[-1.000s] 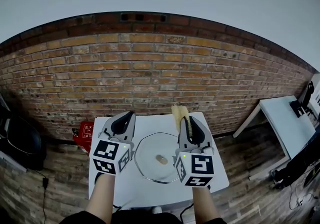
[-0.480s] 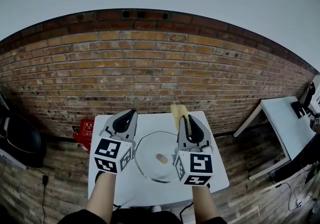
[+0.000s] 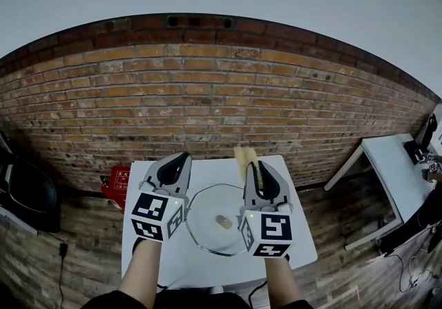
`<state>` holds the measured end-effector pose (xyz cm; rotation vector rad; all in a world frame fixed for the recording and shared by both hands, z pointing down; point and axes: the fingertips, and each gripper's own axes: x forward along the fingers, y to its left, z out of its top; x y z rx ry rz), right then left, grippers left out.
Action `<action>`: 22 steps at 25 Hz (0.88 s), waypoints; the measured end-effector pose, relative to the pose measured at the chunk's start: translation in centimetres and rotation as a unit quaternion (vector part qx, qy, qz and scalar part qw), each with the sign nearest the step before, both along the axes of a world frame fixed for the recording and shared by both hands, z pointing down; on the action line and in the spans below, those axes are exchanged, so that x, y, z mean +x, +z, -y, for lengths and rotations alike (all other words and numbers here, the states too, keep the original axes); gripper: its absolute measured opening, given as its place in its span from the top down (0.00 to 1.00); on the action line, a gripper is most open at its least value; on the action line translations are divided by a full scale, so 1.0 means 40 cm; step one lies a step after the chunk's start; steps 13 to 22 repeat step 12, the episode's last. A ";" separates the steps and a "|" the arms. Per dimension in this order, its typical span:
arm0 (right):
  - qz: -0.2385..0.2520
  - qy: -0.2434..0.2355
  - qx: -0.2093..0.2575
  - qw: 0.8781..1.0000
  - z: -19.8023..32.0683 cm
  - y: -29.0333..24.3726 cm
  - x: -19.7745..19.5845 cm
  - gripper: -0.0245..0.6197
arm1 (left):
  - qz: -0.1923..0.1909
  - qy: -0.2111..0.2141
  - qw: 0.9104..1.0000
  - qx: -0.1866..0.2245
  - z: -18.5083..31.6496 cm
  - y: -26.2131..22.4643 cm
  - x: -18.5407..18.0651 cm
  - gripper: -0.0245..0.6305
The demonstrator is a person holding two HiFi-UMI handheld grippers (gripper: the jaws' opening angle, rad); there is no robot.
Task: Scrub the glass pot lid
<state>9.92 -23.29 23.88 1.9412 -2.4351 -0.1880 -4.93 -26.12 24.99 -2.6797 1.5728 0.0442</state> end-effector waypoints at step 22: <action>0.002 0.001 -0.002 1.000 0.013 0.008 0.013 0.87 | -0.010 -0.005 1.000 0.009 0.005 -0.010 0.004 0.95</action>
